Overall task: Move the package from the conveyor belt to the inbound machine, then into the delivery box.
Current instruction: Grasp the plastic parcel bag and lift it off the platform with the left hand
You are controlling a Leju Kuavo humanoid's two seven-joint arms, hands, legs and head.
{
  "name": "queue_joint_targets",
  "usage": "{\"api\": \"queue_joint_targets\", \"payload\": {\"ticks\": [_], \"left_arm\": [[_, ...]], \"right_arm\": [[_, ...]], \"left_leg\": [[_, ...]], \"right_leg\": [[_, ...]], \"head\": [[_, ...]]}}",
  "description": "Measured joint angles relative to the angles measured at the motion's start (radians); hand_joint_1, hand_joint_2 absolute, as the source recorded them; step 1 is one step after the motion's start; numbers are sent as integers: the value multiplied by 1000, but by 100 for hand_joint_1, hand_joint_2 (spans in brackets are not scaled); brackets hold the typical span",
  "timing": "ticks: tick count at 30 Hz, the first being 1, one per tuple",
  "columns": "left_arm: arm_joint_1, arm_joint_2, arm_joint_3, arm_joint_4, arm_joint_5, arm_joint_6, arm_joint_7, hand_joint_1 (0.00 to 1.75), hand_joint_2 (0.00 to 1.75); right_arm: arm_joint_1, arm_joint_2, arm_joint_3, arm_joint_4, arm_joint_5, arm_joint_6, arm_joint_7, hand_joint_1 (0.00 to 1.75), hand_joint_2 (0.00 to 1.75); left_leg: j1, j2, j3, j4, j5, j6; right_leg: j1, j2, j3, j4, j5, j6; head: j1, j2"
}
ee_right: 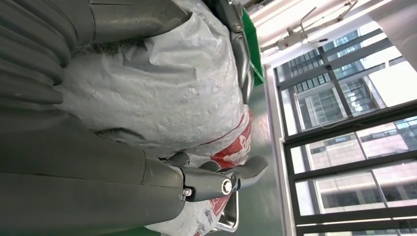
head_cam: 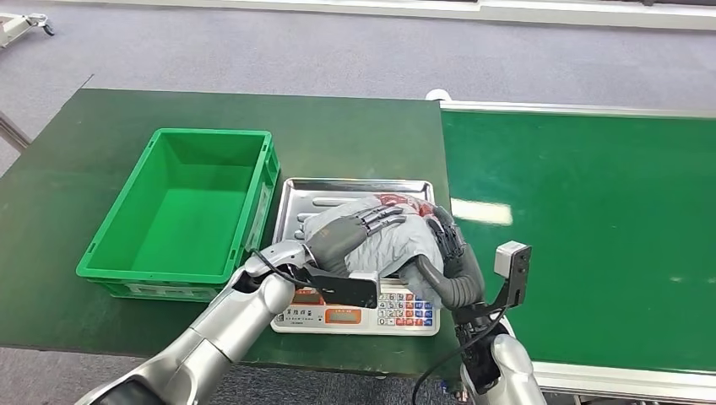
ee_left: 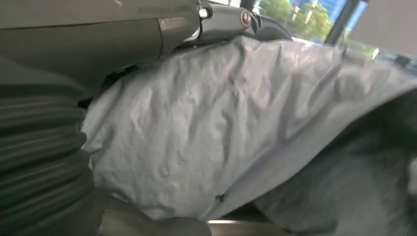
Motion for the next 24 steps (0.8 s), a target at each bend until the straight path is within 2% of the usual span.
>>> {"api": "queue_joint_targets", "payload": {"ticks": [7,8,11,12,15,19,24], "left_arm": [[-85,18,-105,126,-78,-17,-26,0,175],[-97,22,-124,139,-90,-24,-34,6,175],[-132,35,-180,174,-111,-50,-56,137,175],[-142,40,-197,184,-115,-58,-62,175,175],[-162,59,-239,202,-115,-66,-69,175,175],[-177,95,-264,203,-78,-16,-58,175,175],[-206,148,-265,129,-39,36,3,175,175]], "right_arm": [[9,-8,-8,-9,-1,0,2,0,175],[12,-10,-9,-12,-1,0,3,0,175],[24,-14,-15,-22,-4,2,5,0,175],[30,-16,-17,-26,-6,2,5,0,175],[46,-21,-20,-42,-9,7,2,0,175],[56,-25,-24,-60,-8,14,-6,0,175],[67,-26,-27,-64,-3,23,-10,0,175]], "left_leg": [[0,-1,1,0,0,0],[0,-1,2,0,0,0],[0,-3,3,0,0,1],[0,-3,4,0,1,1],[0,-5,6,0,1,1],[0,-2,11,0,0,0],[0,1,11,-1,2,-3]], "right_leg": [[0,-1,3,0,0,0],[0,-1,3,0,0,0],[0,-3,5,0,0,0],[0,-4,6,0,0,0],[0,-5,10,0,-1,0],[0,-3,13,0,-1,0],[1,-1,9,0,1,-3]], "head": [[0,0],[0,0],[0,0],[0,0],[0,0],[0,0],[0,0]]}}
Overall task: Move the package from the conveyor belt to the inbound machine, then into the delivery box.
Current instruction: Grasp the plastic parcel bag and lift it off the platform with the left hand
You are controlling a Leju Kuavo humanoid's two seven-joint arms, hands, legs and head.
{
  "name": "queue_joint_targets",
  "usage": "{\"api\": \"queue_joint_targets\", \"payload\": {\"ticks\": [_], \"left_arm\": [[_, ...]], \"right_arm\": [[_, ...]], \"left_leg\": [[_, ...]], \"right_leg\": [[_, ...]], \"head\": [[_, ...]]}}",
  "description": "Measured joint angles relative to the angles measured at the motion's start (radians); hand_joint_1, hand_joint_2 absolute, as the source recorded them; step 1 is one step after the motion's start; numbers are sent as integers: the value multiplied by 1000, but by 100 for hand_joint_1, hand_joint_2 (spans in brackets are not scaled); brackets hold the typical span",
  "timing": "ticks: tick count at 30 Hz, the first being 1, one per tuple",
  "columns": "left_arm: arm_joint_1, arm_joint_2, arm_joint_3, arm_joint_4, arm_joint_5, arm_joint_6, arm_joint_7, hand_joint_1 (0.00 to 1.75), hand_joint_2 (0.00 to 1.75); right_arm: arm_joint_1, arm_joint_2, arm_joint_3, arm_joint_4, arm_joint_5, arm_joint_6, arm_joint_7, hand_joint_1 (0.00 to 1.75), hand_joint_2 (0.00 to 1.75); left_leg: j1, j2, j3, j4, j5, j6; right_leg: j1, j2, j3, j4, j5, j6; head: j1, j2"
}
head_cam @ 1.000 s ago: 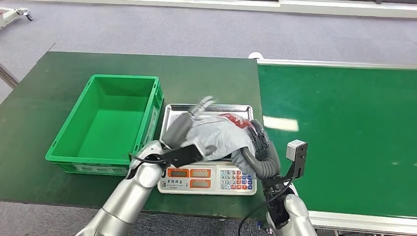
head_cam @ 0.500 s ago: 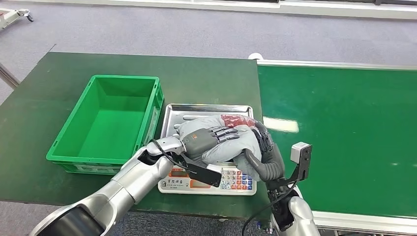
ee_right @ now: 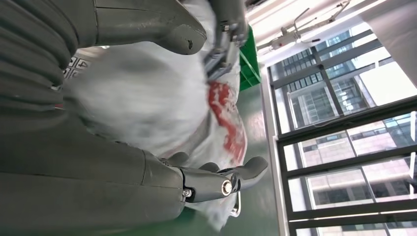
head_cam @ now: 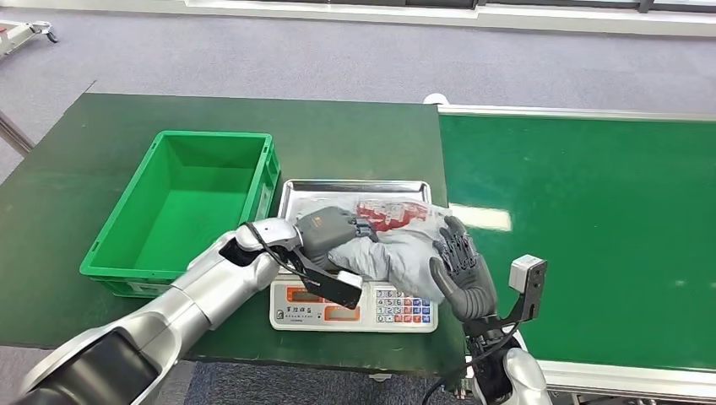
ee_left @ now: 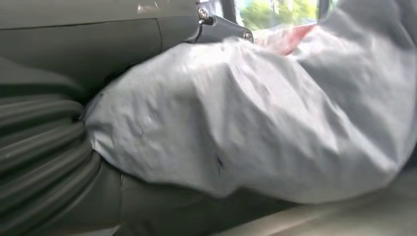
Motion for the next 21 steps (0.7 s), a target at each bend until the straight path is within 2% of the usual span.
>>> {"api": "queue_joint_targets", "payload": {"ticks": [4,7,11,17,21], "left_arm": [[-29,43,5,-101,10,-26,58,175,175],[-40,61,6,-153,11,-32,70,175,175],[-61,71,6,-221,-21,-12,117,175,175],[-140,75,18,-330,-117,42,224,175,175],[-181,76,42,-383,-150,61,260,175,175]], "right_arm": [[8,1,-7,-11,2,9,1,0,175],[12,3,-10,-17,2,13,1,0,175],[22,9,-21,-28,15,17,-6,0,175],[43,25,-34,-51,33,20,-17,0,175],[54,34,-51,-68,35,20,-21,0,175]], "left_leg": [[1,0,-5,0,3,-2],[1,-1,-7,0,4,-2],[1,-2,-11,0,4,-2],[1,-2,-14,0,4,-1],[1,-1,-14,0,4,-1]], "right_leg": [[2,0,-4,0,3,-2],[2,0,-6,1,3,-2],[2,0,-11,1,3,-2],[1,0,-13,1,3,-2],[1,0,-13,1,3,-2]], "head": [[0,0],[0,0],[0,0],[0,0],[0,0]]}}
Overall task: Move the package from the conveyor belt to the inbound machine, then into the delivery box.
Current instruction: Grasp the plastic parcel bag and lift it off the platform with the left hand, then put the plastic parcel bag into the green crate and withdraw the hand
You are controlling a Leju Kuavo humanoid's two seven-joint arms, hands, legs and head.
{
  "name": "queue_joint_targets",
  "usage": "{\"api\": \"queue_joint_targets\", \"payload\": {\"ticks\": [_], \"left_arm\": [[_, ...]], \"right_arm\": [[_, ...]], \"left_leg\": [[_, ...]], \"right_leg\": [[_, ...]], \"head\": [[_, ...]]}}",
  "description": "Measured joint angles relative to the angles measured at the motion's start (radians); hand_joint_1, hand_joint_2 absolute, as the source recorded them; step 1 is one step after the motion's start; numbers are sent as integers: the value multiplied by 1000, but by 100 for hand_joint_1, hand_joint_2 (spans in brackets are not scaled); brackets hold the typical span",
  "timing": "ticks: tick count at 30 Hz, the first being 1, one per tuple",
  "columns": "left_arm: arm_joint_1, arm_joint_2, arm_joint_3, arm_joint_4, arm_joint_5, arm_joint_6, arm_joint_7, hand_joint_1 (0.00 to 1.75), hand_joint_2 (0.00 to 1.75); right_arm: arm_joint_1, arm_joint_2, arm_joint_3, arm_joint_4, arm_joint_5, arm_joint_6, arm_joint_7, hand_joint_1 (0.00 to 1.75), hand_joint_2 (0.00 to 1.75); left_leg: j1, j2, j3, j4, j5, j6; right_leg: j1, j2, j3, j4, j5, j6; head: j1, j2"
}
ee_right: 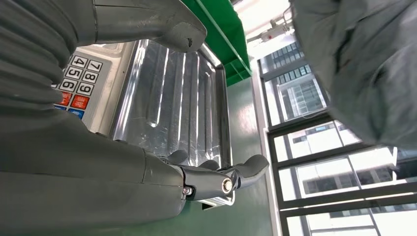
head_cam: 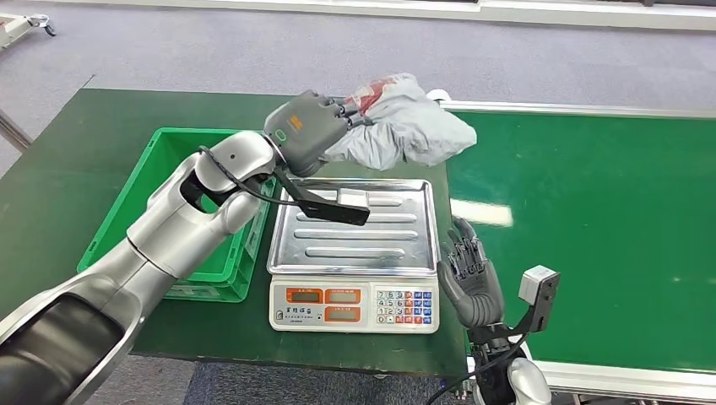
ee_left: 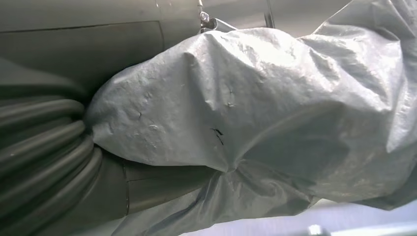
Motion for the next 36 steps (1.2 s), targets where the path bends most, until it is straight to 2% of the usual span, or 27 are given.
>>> {"api": "queue_joint_targets", "payload": {"ticks": [7,12,15,18,20,23,28,34,35,36], "left_arm": [[-13,0,14,-36,-8,0,9,175,175],[1,24,59,-32,-44,37,72,175,175],[56,67,136,-5,-101,153,97,175,175],[143,119,241,34,-168,277,99,175,175],[202,150,311,62,-198,321,96,175,175],[277,187,415,116,-226,343,86,175,175],[375,211,557,180,-297,373,107,175,175],[437,225,657,208,-320,373,119,175,175],[446,228,668,210,-322,373,120,169,175],[456,230,679,211,-322,373,120,126,175]], "right_arm": [[6,7,-15,-14,1,0,-1,0,175],[25,13,-36,-29,1,5,-1,0,175],[50,21,-58,-49,8,11,1,0,175],[73,25,-77,-65,18,14,2,0,175],[87,28,-86,-73,20,14,-3,0,175],[111,33,-102,-90,22,13,-12,0,175],[138,39,-120,-116,26,10,-13,0,175],[142,45,-127,-132,28,8,-8,0,175],[142,46,-127,-133,28,8,-8,0,175],[143,46,-128,-133,28,8,-8,0,175]], "left_leg": [[0,0,0,0,0,0],[0,1,0,-1,0,0],[0,5,2,-2,-1,-1],[0,9,4,-4,-2,-3],[0,10,5,-5,-2,-3],[0,10,4,-5,-2,-3],[1,10,3,-5,-3,-4],[1,8,2,-5,-3,-5],[1,9,2,-5,-3,-5],[1,9,2,-5,-3,-5]], "right_leg": [[0,0,0,0,0,0],[0,1,0,0,0,0],[0,6,0,0,0,0],[1,9,0,0,-1,-2],[1,10,-1,0,-2,-3],[1,10,-1,0,-2,-3],[1,10,-2,0,-2,-4],[1,9,-3,0,-2,-4],[1,9,-3,0,-2,-4],[1,9,-3,0,-2,-4]], "head": [[0,0],[0,0],[0,0],[0,0],[0,0],[0,0],[0,0],[0,0],[0,0],[0,0]]}}
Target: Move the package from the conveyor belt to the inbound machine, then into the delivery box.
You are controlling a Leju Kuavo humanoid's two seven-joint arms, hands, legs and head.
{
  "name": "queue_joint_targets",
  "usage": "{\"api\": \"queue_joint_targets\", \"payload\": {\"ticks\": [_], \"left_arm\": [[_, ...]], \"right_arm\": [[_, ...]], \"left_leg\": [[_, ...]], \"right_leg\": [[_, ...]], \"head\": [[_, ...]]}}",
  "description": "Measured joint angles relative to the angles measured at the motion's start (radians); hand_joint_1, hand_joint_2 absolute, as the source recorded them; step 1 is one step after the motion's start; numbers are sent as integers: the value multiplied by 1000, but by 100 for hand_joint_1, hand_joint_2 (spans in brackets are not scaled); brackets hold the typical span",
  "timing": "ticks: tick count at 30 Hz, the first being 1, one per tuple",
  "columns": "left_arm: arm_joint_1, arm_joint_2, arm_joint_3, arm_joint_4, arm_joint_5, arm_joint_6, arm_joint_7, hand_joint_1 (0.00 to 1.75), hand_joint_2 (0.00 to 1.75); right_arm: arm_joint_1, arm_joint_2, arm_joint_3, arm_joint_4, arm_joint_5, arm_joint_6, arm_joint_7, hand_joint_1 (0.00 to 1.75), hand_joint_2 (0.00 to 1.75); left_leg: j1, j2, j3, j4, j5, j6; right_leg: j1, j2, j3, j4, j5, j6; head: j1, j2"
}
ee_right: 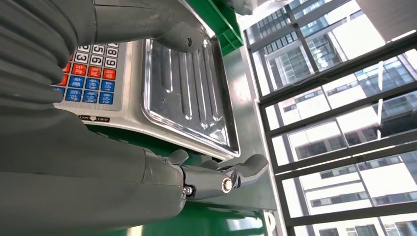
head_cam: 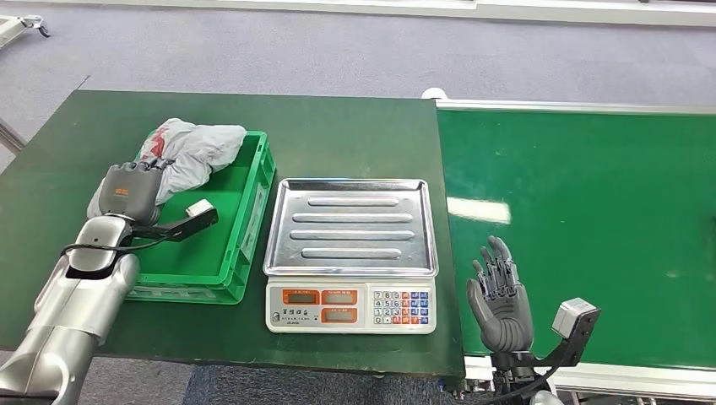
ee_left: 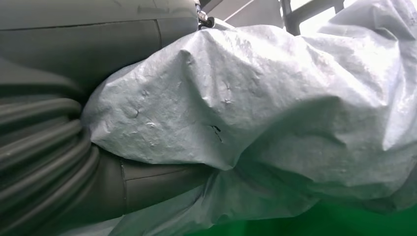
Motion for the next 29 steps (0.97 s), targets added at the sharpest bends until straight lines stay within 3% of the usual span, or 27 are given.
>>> {"api": "queue_joint_targets", "payload": {"ticks": [3,11,19,21,25,29], "left_arm": [[30,3,27,2,6,0,-4,0,175],[96,-11,79,-19,46,13,-25,0,175],[138,-78,97,-118,252,-57,-103,0,175],[143,-96,97,-146,349,-113,-139,0,175],[144,-150,92,-244,706,-295,-199,0,175],[139,-180,76,-314,819,-328,-182,0,175]], "right_arm": [[1,1,0,0,1,0,1,0,175],[1,3,-1,-6,46,-29,13,0,175],[-1,3,-2,-29,123,-81,23,0,175],[-4,3,-2,-31,125,-85,30,0,175],[-47,-2,4,-24,148,-118,51,0,175],[-86,-9,11,-11,167,-139,54,0,175]], "left_leg": [[0,0,0,0,0,0],[0,1,0,0,0,-1],[0,0,0,0,0,-1],[0,0,0,0,0,-1],[0,-1,0,0,0,0],[0,0,1,1,0,0]], "right_leg": [[0,0,0,0,0,0],[1,1,-1,0,0,0],[1,0,0,0,0,0],[0,0,-1,0,0,0],[0,-1,0,0,0,0],[0,0,0,0,1,1]], "head": [[0,0],[0,0],[0,0],[0,0],[0,0],[0,0]]}}
